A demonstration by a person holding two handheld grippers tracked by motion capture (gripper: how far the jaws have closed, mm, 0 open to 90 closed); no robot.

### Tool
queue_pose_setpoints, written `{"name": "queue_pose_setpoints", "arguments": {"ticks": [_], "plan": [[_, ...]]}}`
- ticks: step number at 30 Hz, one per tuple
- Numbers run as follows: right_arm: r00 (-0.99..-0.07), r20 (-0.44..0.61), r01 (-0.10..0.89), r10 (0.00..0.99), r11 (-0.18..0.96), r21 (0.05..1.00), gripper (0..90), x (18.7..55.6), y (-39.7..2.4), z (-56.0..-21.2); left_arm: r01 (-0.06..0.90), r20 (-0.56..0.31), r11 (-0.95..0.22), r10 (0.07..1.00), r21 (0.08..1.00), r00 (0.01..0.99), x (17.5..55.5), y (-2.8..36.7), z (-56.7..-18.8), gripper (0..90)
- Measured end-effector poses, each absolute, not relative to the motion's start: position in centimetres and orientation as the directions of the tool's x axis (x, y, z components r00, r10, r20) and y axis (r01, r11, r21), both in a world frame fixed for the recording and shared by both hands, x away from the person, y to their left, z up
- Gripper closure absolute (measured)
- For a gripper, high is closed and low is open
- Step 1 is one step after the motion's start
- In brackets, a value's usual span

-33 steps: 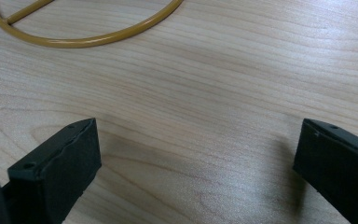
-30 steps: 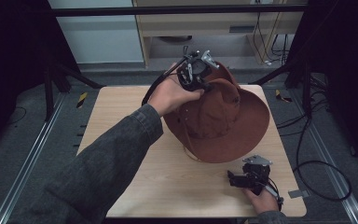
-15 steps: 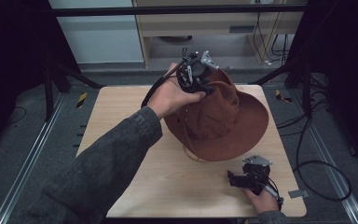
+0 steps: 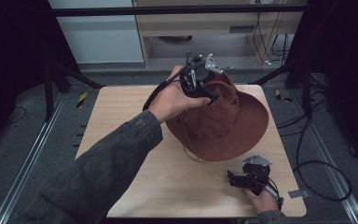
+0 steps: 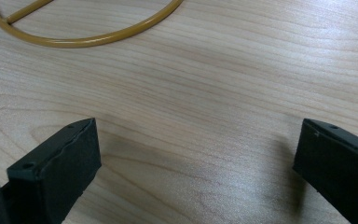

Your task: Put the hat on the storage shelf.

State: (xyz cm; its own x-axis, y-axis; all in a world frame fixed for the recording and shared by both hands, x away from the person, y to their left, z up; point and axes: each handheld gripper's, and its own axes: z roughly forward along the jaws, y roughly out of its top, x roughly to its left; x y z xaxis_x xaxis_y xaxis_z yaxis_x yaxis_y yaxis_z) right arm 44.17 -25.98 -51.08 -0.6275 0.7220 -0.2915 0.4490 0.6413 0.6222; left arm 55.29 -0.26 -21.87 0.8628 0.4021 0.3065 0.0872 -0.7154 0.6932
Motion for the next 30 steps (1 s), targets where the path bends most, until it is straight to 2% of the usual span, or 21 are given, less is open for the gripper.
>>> {"name": "queue_pose_setpoints", "arguments": {"ticks": [6, 10, 30], "plan": [[-0.627, -0.291, 0.449, 0.722, 0.641, 0.622, 0.5, 44.2, -26.0, -51.1, 0.091, 0.299, -0.704, 0.411, 0.705, 0.861, 55.2, -0.4, -21.9, 21.0], [-0.628, -0.291, 0.449, 0.722, 0.641, 0.622, 0.5, 44.2, -26.0, -51.1, 0.093, 0.295, -0.703, 0.41, 0.705, 0.863, 55.1, -0.4, -22.0, 13.3], [-0.627, -0.292, 0.449, 0.722, 0.641, 0.622, 0.5, 44.2, -26.0, -51.1, 0.051, 0.294, -0.697, 0.367, 0.716, 0.883, 54.1, -0.3, -22.5, 4.4]]}}
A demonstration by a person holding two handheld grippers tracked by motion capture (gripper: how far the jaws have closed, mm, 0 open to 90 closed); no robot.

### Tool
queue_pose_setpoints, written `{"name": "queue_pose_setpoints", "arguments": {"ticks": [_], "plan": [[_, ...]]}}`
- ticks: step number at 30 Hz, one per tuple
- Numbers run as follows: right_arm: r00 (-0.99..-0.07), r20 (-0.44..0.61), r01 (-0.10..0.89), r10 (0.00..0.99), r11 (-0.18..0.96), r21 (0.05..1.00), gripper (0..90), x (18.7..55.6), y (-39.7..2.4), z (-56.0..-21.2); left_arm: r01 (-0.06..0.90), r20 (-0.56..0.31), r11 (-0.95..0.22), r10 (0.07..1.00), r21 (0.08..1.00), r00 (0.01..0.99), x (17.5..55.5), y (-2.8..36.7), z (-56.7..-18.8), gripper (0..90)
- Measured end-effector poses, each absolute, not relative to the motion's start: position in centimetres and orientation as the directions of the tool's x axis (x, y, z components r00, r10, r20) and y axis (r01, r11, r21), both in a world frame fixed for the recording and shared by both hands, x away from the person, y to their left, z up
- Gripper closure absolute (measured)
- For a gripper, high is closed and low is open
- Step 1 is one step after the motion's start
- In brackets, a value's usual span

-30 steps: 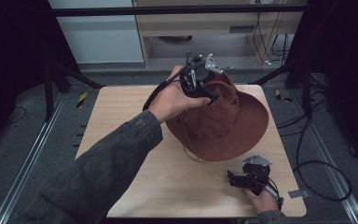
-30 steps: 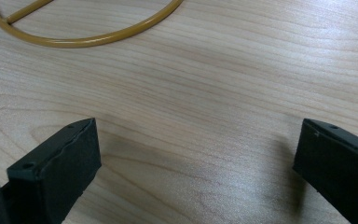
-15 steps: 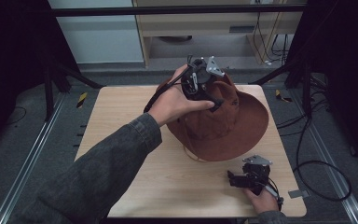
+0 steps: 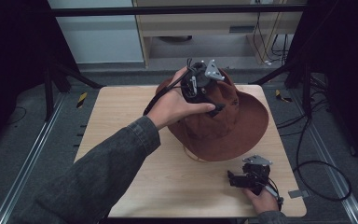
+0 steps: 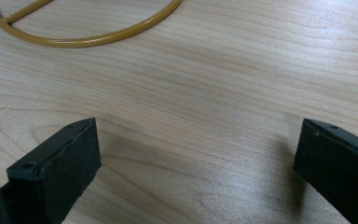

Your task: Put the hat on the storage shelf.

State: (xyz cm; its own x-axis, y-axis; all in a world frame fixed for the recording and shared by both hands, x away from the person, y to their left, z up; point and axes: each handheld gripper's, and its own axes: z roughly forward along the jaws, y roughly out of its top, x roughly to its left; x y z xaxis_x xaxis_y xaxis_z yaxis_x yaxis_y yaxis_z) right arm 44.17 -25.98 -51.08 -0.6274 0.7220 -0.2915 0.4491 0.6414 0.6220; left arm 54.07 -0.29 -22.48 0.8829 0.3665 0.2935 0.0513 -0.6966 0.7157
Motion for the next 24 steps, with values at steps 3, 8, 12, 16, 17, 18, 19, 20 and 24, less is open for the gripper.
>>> {"name": "queue_pose_setpoints", "arguments": {"ticks": [3, 8, 12, 16, 17, 18, 19, 20, 24], "plan": [[-0.627, -0.292, 0.449, 0.722, 0.641, 0.622, 0.5, 44.2, -26.0, -51.1, 0.028, 0.307, -0.694, 0.354, 0.72, 0.884, 53.8, 0.0, -22.6, 4.1], [-0.627, -0.292, 0.449, 0.722, 0.641, 0.622, 0.5, 44.2, -26.0, -51.1, 0.023, 0.308, -0.691, 0.352, 0.723, 0.884, 53.5, 0.6, -22.8, 3.4], [-0.627, -0.292, 0.449, 0.722, 0.642, 0.622, 0.5, 44.2, -26.0, -51.1, 0.022, 0.308, -0.692, 0.35, 0.722, 0.885, 53.2, 1.1, -22.9, 3.3], [-0.627, -0.292, 0.449, 0.722, 0.642, 0.622, 0.5, 44.2, -26.0, -51.1, 0.021, 0.305, -0.69, 0.347, 0.723, 0.887, 53.1, 1.4, -23.0, 3.3], [-0.627, -0.292, 0.449, 0.722, 0.642, 0.622, 0.5, 44.2, -26.0, -51.1, 0.017, 0.31, -0.694, 0.343, 0.72, 0.887, 53.0, 1.5, -23.0, 3.3], [-0.627, -0.292, 0.449, 0.722, 0.642, 0.622, 0.5, 44.2, -26.0, -51.1, 0.017, 0.31, -0.694, 0.343, 0.72, 0.887, 53.0, 1.5, -23.0, 3.3], [-0.627, -0.292, 0.449, 0.723, 0.641, 0.623, 0.5, 44.2, -26.0, -51.1, 0.017, 0.308, -0.688, 0.346, 0.725, 0.886, 52.8, 1.8, -23.1, 3.3], [-0.627, -0.292, 0.449, 0.722, 0.642, 0.622, 0.5, 44.2, -26.0, -51.1, 0.016, 0.31, -0.689, 0.346, 0.725, 0.886, 52.7, 1.9, -23.1, 3.3], [-0.627, -0.292, 0.449, 0.722, 0.642, 0.622, 0.5, 44.2, -26.0, -51.1, 0.018, 0.305, -0.674, 0.357, 0.739, 0.883, 52.4, 2.8, -23.0, 3.3]]}}
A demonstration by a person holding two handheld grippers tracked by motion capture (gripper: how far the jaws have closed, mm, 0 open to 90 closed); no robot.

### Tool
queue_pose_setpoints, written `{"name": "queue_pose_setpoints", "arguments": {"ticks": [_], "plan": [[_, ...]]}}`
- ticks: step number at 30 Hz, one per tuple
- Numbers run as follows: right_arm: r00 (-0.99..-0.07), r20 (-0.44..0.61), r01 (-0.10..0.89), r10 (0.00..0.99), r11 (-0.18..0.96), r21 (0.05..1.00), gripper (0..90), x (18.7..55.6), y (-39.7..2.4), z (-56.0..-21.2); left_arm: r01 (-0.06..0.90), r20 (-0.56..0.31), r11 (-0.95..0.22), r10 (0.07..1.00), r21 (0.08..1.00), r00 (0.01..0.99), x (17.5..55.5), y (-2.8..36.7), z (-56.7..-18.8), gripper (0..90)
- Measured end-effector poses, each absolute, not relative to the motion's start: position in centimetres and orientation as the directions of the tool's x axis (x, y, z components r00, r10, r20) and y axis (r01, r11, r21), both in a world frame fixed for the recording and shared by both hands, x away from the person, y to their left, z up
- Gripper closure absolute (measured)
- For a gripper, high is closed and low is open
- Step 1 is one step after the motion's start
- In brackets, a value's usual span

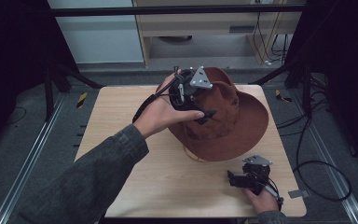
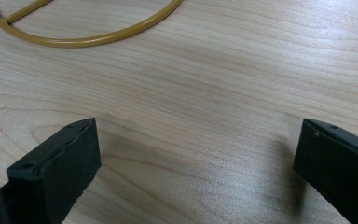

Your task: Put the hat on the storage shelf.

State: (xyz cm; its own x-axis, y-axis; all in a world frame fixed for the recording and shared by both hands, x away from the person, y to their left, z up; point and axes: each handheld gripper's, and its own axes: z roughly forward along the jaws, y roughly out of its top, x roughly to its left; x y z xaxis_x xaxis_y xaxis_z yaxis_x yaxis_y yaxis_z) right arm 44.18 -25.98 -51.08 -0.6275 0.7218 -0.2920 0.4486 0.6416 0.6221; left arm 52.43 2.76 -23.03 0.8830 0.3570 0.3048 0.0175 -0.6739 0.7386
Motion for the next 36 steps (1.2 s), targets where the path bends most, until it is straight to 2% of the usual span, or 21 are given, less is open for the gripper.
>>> {"name": "queue_pose_setpoints", "arguments": {"ticks": [18, 34, 36], "plan": [[-0.627, -0.292, 0.449, 0.722, 0.641, 0.622, 0.5, 44.2, -26.0, -51.1, 0.023, 0.295, -0.635, 0.39, 0.772, 0.872, 51.0, 6.4, -22.3, 3.3], [-0.646, -0.281, 0.444, 0.71, 0.649, 0.618, 0.5, 44.1, -26.0, -51.0, 0.095, 0.259, -0.597, 0.478, 0.797, 0.839, 49.7, 13.0, -23.8, 4.0], [-0.623, -0.296, 0.45, 0.725, 0.641, 0.622, 0.5, 44.2, -26.0, -51.1, 0.098, 0.251, -0.58, 0.491, 0.809, 0.834, 49.4, 14.0, -23.8, 4.0]]}}
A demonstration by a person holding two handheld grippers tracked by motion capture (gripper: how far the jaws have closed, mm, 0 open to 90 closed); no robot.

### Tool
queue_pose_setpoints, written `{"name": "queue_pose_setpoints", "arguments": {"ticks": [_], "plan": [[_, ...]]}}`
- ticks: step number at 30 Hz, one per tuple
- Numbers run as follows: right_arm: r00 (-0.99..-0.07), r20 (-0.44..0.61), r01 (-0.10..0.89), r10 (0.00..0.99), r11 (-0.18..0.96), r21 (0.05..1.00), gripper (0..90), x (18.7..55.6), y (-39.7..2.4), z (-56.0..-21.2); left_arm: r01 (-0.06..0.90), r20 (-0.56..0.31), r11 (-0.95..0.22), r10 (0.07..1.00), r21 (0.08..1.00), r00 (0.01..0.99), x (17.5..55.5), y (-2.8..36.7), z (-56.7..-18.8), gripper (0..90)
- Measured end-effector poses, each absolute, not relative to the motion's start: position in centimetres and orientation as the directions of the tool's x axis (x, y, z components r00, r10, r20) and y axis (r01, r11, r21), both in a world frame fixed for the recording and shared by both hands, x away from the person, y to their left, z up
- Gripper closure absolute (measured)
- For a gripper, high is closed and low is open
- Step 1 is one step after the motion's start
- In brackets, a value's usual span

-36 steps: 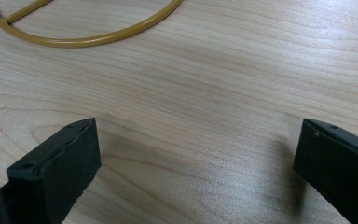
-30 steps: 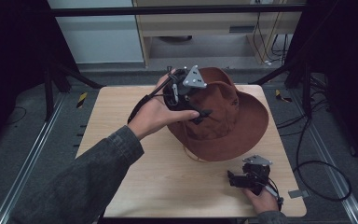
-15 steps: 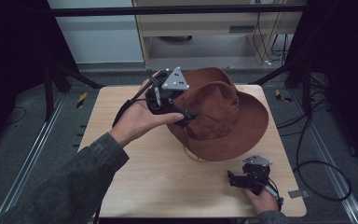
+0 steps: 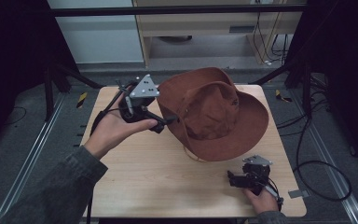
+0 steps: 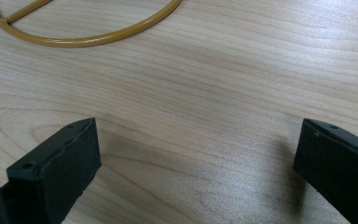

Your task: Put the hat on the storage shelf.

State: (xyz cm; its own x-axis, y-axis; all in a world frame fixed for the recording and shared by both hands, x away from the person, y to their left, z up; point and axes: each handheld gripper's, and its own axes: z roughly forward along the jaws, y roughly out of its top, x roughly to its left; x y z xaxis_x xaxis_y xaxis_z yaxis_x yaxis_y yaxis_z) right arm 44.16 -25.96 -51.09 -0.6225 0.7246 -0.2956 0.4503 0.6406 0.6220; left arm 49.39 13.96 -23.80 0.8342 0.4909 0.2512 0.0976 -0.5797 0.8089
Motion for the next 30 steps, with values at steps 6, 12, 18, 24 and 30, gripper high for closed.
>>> {"name": "queue_pose_setpoints", "arguments": {"ticks": [6, 12, 18, 24, 30], "plan": [[-0.627, -0.294, 0.448, 0.721, 0.643, 0.622, 0.5, 44.2, -26.0, -51.1, 0.124, 0.238, -0.561, 0.526, 0.818, 0.816, 48.7, 16.3, -24.7, 4.1], [-0.627, -0.294, 0.448, 0.721, 0.643, 0.621, 0.5, 44.2, -26.0, -51.1, 0.168, 0.201, -0.538, 0.56, 0.826, 0.804, 47.6, 18.8, -27.2, 4.3], [-0.627, -0.294, 0.449, 0.721, 0.643, 0.621, 0.5, 44.2, -26.0, -51.1, 0.181, 0.188, -0.522, 0.576, 0.834, 0.796, 46.7, 20.1, -28.3, 4.2], [-0.627, -0.294, 0.448, 0.721, 0.643, 0.621, 0.5, 44.2, -26.0, -51.1, 0.226, 0.152, -0.512, 0.594, 0.829, 0.79, 45.7, 20.9, -30.6, 4.3], [-0.627, -0.294, 0.449, 0.721, 0.643, 0.621, 0.5, 44.2, -26.0, -51.1, 0.251, 0.146, -0.524, 0.604, 0.814, 0.784, 45.5, 21.5, -32.3, 4.4]]}}
